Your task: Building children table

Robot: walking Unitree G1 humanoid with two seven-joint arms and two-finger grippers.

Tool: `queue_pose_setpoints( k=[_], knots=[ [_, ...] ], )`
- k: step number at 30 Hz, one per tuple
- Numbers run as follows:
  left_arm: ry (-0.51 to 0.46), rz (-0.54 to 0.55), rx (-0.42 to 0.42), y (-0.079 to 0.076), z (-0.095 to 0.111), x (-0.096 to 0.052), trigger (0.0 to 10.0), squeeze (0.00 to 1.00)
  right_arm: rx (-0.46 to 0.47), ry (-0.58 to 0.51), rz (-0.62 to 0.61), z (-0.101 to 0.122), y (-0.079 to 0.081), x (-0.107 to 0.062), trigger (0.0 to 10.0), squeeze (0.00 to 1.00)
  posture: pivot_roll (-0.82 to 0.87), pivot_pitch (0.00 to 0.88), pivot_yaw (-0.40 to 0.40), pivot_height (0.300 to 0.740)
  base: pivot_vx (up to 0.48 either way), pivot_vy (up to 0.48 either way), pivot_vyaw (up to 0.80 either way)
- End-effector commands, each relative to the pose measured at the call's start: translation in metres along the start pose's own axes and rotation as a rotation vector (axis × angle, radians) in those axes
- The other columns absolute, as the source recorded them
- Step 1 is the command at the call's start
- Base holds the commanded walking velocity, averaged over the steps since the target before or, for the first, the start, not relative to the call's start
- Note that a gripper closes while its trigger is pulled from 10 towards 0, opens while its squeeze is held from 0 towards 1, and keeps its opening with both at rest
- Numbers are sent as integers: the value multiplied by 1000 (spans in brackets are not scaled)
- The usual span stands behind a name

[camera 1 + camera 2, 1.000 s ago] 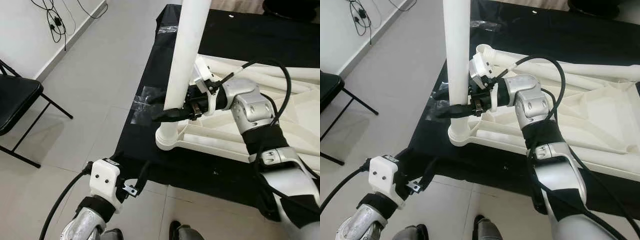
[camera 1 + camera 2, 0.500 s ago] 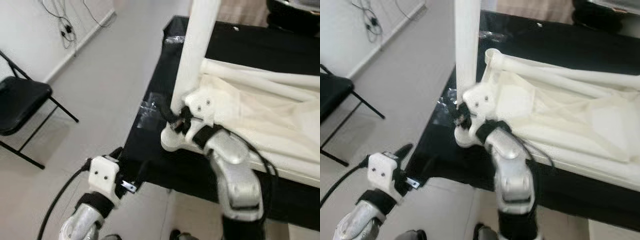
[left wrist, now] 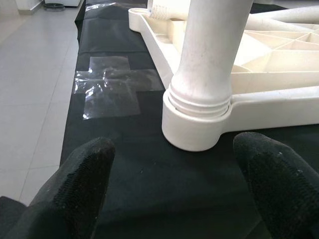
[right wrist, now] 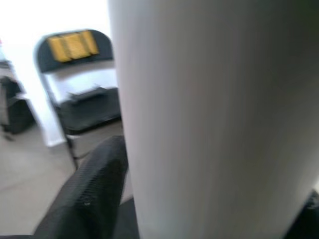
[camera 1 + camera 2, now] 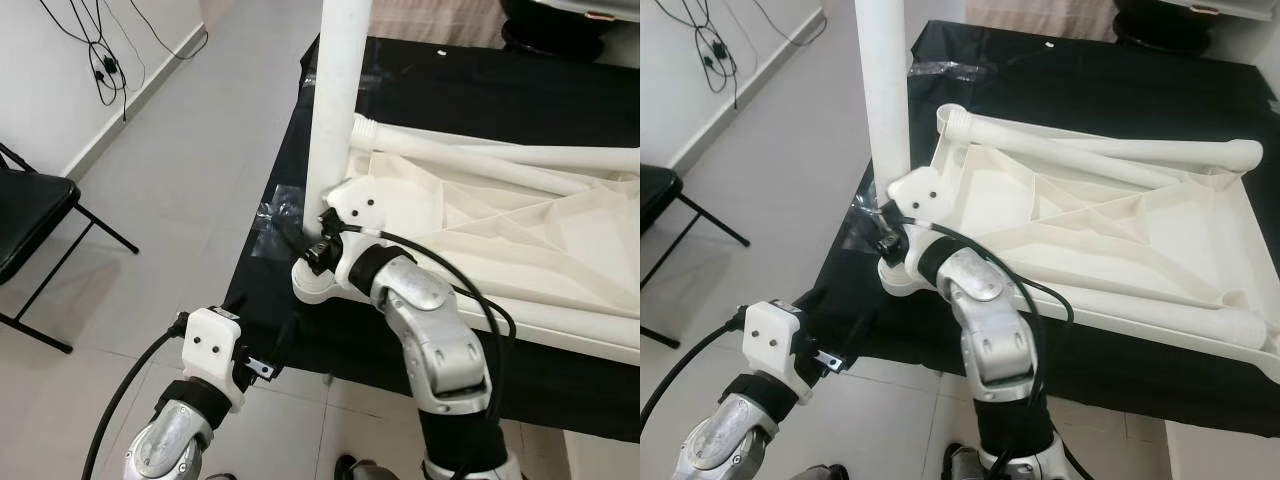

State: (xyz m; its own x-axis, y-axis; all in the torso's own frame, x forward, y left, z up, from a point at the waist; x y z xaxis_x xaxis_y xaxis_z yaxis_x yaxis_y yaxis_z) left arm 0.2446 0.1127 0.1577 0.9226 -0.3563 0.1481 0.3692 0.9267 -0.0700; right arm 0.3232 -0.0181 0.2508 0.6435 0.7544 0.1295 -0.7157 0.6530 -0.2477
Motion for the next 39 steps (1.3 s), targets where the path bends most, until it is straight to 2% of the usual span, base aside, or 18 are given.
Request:
queue_pose_setpoints(
  k=[1, 3, 4, 5, 6, 7, 9, 13, 19, 20, 21, 22, 27, 34, 36, 37, 38, 39],
  knots=[
    [12, 6, 3, 0, -4, -3, 10000, 0, 23, -53, 119, 6, 9, 2, 10000, 1000, 64, 216, -78, 740, 0, 0, 0],
    [10, -2, -2, -2, -4, -3, 10000, 0, -45, -91, 346, 8, 16, 1, 10000, 1000, 72, 224, -80, 740, 0, 0, 0],
    [10, -2, -2, -2, -4, -3, 10000, 0, -45, -91, 346, 8, 16, 1, 10000, 1000, 72, 224, -80, 740, 0, 0, 0],
    [10, -5, -3, -3, -3, -3, 10000, 0, -75, -93, 428, 8, 18, 1, 10000, 914, 75, 226, -81, 740, 0, 0, 0],
    [9, -7, -4, -4, -3, -3, 10000, 0, -91, -93, 507, 8, 16, 1, 10000, 0, 82, 234, -82, 740, 0, 0, 0],
    [9, -7, -4, -4, -3, -3, 10000, 0, -91, -93, 507, 8, 16, 1, 10000, 0, 82, 234, -82, 740, 0, 0, 0],
    [9, -6, -6, -6, -2, -5, 10000, 0, -102, -81, 631, 10, 9, 1, 10000, 0, 88, 244, -86, 740, 0, 0, 0],
    [8, -3, -10, -7, 0, -8, 10000, 0, -117, -73, 716, 18, -1, 7, 10000, 0, 92, 265, -91, 740, 0, 0, 0],
    [8, -4, -12, -9, 1, -11, 10000, 0, -88, -110, 801, 31, -4, 8, 10000, 0, 98, 277, -88, 740, 0, 0, 0],
    [9, -5, -13, -9, 1, -11, 10000, 0, -83, -115, 809, 32, -6, 10, 2902, 0, 98, 277, -87, 740, 0, 0, 0],
    [10, -6, -13, -10, 1, -11, 10000, 0, -79, -119, 815, 32, -8, 11, 2902, 0, 98, 279, -86, 740, 0, 0, 0],
    [11, -7, -14, -10, 2, -12, 10000, 0, -68, -124, 839, 32, -9, 10, 0, 0, 99, 282, -85, 740, 0, 0, 0],
    [14, -9, -16, -10, 2, -12, 10000, 0, -47, -126, 889, 32, -14, 7, 0, 0, 96, 285, -84, 740, 0, 0, 0],
    [11, -7, -18, -10, 2, -11, 10000, 0, -63, -113, 875, 24, -16, -1, 0, 0, 89, 285, -90, 740, 0, 0, 0],
    [9, -5, -18, -10, 2, -11, 10000, 0, -98, -91, 829, 17, -15, -7, 0, 0, 74, 284, -103, 740, 0, 0, 0],
    [8, -4, -18, -10, 2, -10, 10000, 0, -107, -81, 748, 13, -14, -8, 0, 0, 74, 284, -103, 740, 0, 0, 0],
    [6, -1, -18, -9, 2, -10, 10000, 0, -75, -42, 521, 4, -13, -5, 0, 0, 74, 284, -103, 740, 0, 0, 0],
    [5, 0, -17, -9, 2, -11, 10000, 0, -56, 24, 188, -9, -25, 3, 0, 0, 65, 279, -110, 740, 0, 0, 0]
  ],
)
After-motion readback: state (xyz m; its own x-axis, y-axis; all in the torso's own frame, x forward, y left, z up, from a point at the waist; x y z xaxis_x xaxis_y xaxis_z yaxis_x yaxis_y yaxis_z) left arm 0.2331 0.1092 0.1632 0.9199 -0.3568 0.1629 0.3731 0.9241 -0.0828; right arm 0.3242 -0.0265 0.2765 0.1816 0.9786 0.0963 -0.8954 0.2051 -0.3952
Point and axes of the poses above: a point about 5 cm out from each wrist's last joint towards the gripper, its own x axis pointing out of the wrist towards the gripper, its own z axis along the axis of the wrist's last joint, y = z × x, the point moved 4 cm from there along x, pointing out of the wrist towards the gripper, and after that the axes turned 6 degrees about -x, right-handed, at the moved point
